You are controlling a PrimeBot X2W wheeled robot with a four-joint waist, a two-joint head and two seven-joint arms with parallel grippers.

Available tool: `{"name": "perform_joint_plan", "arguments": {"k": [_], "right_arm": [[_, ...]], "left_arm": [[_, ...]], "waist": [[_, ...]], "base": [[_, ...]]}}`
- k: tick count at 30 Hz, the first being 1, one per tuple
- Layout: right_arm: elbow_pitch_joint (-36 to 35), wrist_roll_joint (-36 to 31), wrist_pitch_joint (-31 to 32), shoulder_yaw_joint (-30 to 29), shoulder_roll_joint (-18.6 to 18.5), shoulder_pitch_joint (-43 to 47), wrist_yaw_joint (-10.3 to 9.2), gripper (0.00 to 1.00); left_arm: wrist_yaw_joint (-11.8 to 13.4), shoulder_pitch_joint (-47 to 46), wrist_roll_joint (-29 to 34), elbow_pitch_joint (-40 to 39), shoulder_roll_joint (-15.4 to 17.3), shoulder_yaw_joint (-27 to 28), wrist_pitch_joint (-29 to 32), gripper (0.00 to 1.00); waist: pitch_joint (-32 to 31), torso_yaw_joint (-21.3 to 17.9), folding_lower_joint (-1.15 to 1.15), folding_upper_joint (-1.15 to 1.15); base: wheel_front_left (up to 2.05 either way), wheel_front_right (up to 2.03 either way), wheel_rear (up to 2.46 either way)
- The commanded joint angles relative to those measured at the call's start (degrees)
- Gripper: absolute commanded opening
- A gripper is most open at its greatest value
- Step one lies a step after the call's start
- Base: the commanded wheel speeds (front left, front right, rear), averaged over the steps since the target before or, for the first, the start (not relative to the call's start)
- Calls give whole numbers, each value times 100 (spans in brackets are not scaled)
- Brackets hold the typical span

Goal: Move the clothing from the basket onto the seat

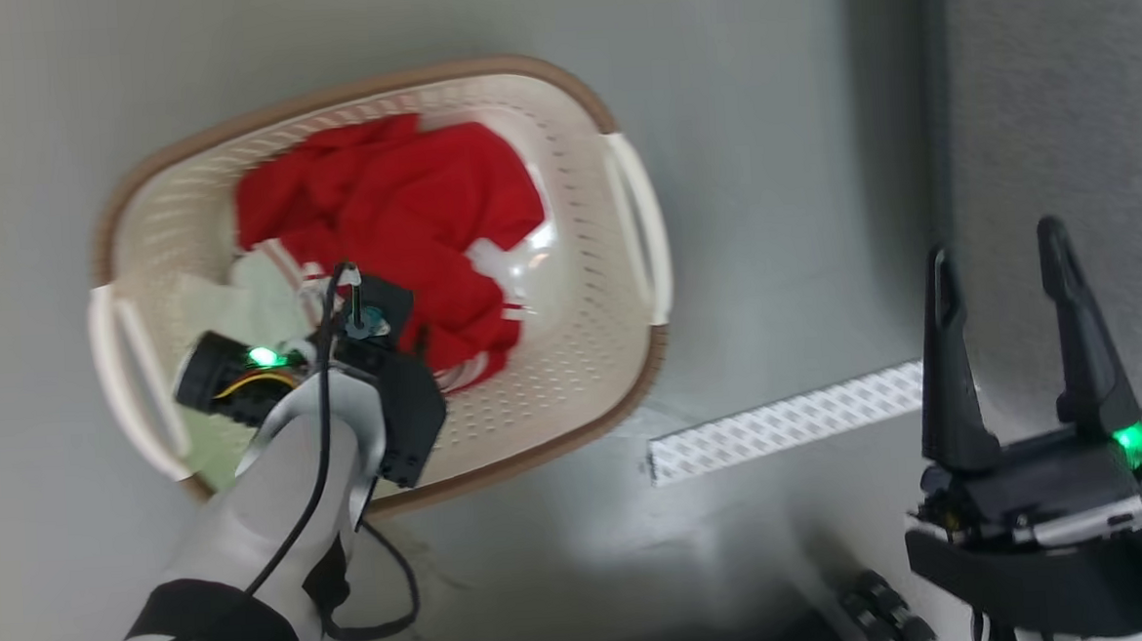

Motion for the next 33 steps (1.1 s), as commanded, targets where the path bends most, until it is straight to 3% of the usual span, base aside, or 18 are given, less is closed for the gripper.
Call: {"name": "perform_joint_plan", "arguments": {"k": [1,4,10,19,20,21,22,33], "right_arm": [[-37,66,-1,8,10,110,0,100],[-73,101,-1,84,11,246,0,100],[-218,212,-1,151,10,433,0,100],[-256,327,-1,253,9,665,0,100],[-264,347,-1,252,10,697,0,100],[-264,364,-1,248,10,717,0,100],[-260,386,-1,245,10,720,0,100],[104,310,-2,306,7,354,0,100]], "left_arm": [[221,-53,4,135,55,-59,38,100],[630,-72,22,414,52,-151,172,100],[1087,-317,52,868,56,-215,200,100],[1204,-352,-70,1204,217,-181,224,100],[1179,-329,-84,1224,224,-186,259,59],[1141,-325,-88,1232,229,-202,210,4],[1121,-334,-92,1237,233,-217,182,0],[669,-102,-517,1264,142,-9,-298,0]], "waist": [[215,-340,-1,-2],[175,-441,-1,-2],[267,-625,-1,-2],[337,-768,-1,-2],[336,-776,-1,-2],[340,-782,-1,-2],[347,-784,-1,-2],[-333,-610,-1,-2]], "base": [[0,0,0],[0,0,0],[0,0,0],[0,0,0],[0,0,0],[0,0,0],[0,0,0],[0,0,0]]}}
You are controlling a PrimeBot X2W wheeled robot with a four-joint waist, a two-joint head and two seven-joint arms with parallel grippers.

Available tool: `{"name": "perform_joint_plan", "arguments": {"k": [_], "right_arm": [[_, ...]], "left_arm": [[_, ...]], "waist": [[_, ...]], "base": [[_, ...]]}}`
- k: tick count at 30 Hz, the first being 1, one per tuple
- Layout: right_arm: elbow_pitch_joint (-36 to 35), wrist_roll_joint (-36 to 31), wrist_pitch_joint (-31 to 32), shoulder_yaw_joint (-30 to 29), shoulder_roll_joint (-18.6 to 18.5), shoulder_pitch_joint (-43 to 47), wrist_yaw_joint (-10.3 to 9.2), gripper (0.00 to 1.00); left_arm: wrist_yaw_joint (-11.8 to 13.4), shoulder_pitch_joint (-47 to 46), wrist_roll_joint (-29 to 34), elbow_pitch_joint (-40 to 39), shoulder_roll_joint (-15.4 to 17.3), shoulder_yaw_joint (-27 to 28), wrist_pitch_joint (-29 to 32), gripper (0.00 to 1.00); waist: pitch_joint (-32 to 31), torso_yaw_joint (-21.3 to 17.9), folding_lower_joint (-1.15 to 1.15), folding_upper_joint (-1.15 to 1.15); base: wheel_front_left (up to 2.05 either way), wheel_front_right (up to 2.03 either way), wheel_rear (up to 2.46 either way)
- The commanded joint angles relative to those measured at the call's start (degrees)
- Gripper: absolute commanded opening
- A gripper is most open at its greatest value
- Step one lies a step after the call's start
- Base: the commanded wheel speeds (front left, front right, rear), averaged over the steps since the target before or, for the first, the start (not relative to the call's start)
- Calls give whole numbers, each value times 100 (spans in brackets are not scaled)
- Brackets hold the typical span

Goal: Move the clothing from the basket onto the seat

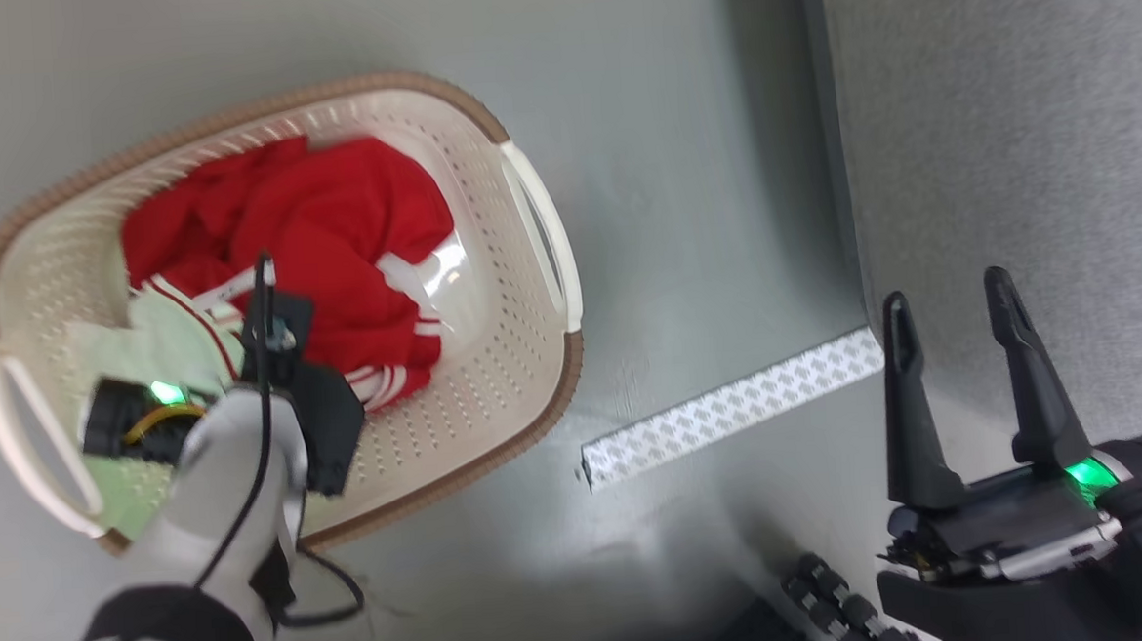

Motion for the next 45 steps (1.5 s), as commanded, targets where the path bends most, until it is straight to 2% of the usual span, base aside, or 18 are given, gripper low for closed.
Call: {"name": "perform_joint_plan", "arguments": {"k": [1,2,5,8,9,11,16,21,27,33,45], "right_arm": [[123,-66,-3,-8,4,-70,0,100],[123,-66,-3,-8,4,-70,0,100],[379,-228,-2,162,6,-213,0,100],[671,-412,-3,184,-5,-295,0,100],[762,-435,-3,163,-3,-318,0,100],[1015,-445,-3,110,-2,-322,0,100],[1712,-537,-3,168,-1,-446,0,100],[2310,-488,29,204,-5,-299,-1,100],[2672,-247,204,194,-1,31,-1,100],[2830,-163,671,701,2,110,-1,100],[3213,301,1042,1471,-2,-905,-1,100]], "left_arm": [[-67,231,-69,44,-10,-7,-65,0],[-67,231,-69,44,-10,-7,-65,0],[-162,388,-11,40,-48,-135,-164,0],[-360,515,-30,-73,-92,-256,-318,0],[-349,613,-62,-136,-101,-282,-396,0],[-460,817,-326,-473,-110,-234,-525,0],[-460,1157,-1038,-1239,-102,-267,-468,0],[-525,1317,-1561,-1641,-109,-501,-450,0],[-566,1163,-1955,-1858,-107,-760,-378,0],[-264,442,-2269,-2312,-107,-805,-390,0],[-14,-234,-2794,-3382,-107,-1162,-445,0]], "waist": [[-502,143,0,0],[-502,143,0,0],[-1019,243,0,0],[-1584,432,0,0],[-1788,505,0,0],[-2234,644,0,0],[-3239,1038,0,0],[-4281,1412,0,0],[-5256,1760,0,0],[-5650,1939,0,0],[-5868,1782,0,0]], "base": [[0,0,0],[0,0,0],[0,0,0],[0,0,0],[0,0,0],[0,0,0],[0,0,0],[0,0,0],[0,0,0],[0,0,0],[0,0,0]]}}
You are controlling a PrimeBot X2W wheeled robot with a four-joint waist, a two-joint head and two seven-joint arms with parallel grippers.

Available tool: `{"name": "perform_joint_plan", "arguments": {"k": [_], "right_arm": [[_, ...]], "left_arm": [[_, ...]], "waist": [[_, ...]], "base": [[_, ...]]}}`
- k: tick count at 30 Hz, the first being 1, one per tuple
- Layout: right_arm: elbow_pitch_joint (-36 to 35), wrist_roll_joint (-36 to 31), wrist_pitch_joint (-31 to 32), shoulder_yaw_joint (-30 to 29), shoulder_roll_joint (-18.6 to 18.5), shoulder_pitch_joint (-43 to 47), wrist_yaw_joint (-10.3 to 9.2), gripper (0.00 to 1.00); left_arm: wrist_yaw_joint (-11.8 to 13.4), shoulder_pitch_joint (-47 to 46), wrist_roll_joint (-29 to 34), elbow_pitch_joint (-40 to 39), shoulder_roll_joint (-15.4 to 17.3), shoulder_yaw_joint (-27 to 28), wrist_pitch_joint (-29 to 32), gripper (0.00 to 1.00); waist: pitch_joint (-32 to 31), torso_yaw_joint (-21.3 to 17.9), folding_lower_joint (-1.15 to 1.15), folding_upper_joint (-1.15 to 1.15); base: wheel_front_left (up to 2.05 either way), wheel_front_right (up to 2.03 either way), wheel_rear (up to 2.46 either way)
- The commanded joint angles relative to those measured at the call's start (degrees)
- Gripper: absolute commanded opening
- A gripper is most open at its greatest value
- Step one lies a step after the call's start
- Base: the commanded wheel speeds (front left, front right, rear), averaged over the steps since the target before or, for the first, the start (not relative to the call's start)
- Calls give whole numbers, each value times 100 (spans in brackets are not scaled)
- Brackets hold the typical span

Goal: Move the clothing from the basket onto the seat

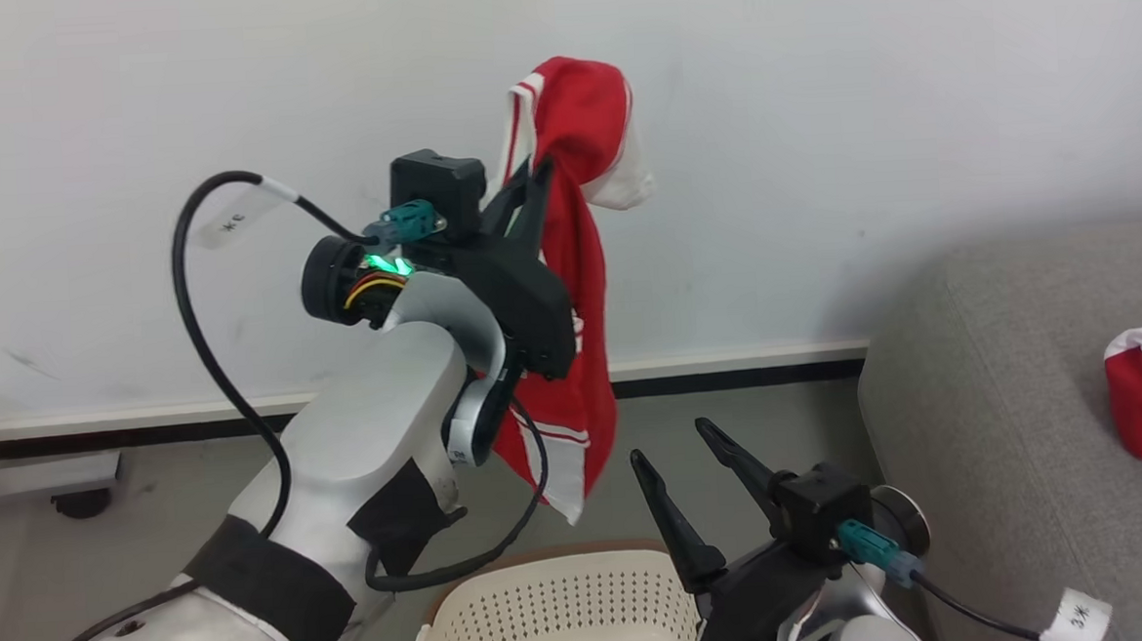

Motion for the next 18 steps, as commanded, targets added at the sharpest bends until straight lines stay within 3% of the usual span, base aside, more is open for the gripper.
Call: {"name": "perform_joint_plan", "arguments": {"k": [1,11,18], "right_arm": [[75,75,13,52,-11,-96,-2,100],[1155,390,19,334,-7,-687,-2,100],[1681,438,-206,186,-8,-932,-2,100]], "left_arm": [[45,-79,-59,-84,-8,-80,-22,0],[189,-288,-704,-1030,-10,-456,-63,0],[201,-197,-1460,-2143,-10,-731,88,0]], "waist": [[-138,76,1,1],[-152,73,1,1],[-176,183,1,1]], "base": [[0,0,0],[0,0,0],[0,0,0]]}}
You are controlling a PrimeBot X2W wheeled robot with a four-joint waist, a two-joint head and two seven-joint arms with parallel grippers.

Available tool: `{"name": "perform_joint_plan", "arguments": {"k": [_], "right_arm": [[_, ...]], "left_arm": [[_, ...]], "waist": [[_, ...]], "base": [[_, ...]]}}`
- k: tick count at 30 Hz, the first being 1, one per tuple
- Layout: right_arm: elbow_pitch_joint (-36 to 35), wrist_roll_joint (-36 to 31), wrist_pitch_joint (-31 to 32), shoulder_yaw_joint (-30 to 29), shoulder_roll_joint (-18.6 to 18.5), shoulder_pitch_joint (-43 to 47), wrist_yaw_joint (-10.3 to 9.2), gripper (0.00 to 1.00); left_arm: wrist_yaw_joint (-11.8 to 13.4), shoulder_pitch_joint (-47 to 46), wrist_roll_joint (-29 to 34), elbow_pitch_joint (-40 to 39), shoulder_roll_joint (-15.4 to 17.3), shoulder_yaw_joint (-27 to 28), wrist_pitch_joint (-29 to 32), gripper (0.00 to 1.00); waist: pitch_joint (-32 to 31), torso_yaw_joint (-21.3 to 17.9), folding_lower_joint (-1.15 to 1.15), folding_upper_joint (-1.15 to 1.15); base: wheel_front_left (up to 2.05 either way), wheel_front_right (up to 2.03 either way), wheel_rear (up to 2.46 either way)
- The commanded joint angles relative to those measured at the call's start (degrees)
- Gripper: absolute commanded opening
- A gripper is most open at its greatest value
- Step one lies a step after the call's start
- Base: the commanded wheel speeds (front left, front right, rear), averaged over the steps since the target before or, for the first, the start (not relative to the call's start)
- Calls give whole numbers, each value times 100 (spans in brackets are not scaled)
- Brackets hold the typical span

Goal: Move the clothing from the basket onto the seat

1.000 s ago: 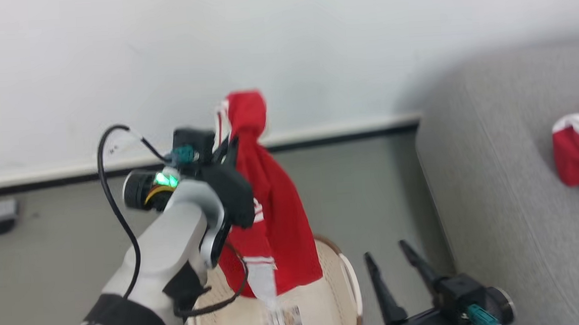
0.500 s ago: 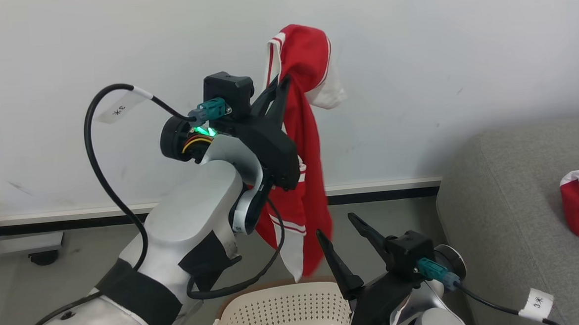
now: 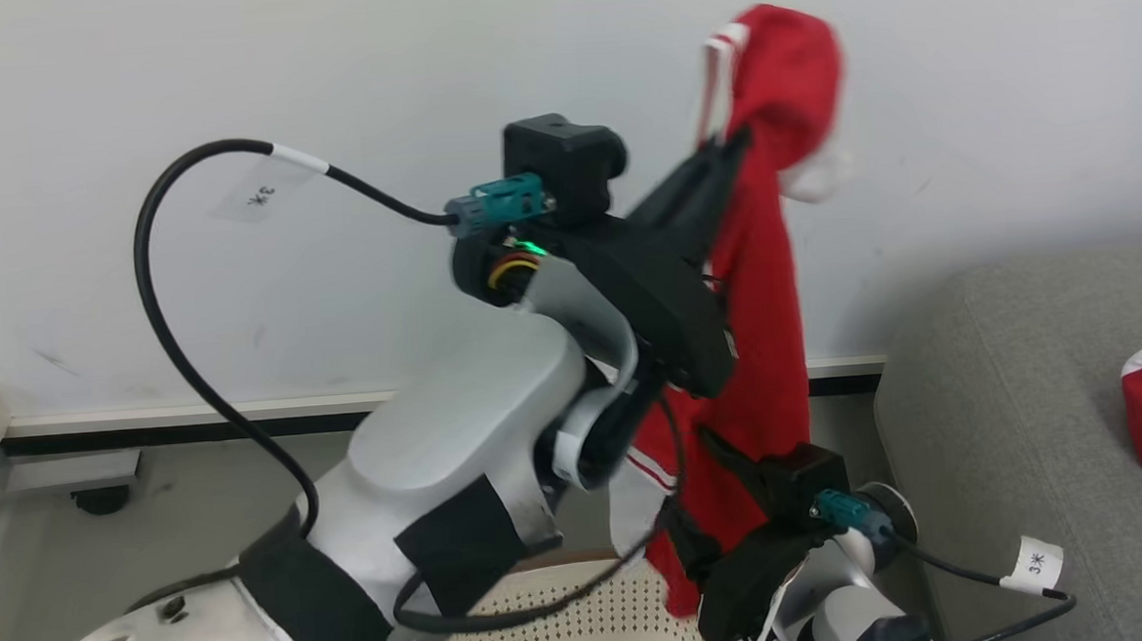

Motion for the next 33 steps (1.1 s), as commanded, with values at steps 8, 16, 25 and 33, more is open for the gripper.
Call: {"name": "perform_joint_plan", "arguments": {"k": [8,16,25,33], "right_arm": [[364,-6,-509,-230,-5,-283,-2,100],[615,50,-808,-328,-4,-490,-2,100],[628,0,-899,-264,-4,-663,-2,100],[660,-132,-898,-110,-6,-643,-2,0]], "left_arm": [[137,166,-724,-1040,-9,-399,218,0],[92,416,-1363,-1417,-8,-532,320,0],[1,740,-1859,-1342,-9,-611,345,0],[-107,932,-2228,-1144,-7,-650,280,0]], "waist": [[-32,81,-1,0],[-17,-12,-1,0],[35,-103,-1,0],[86,-57,-1,0]], "base": [[0,0,0],[0,0,0],[0,0,0],[0,0,0]]}}
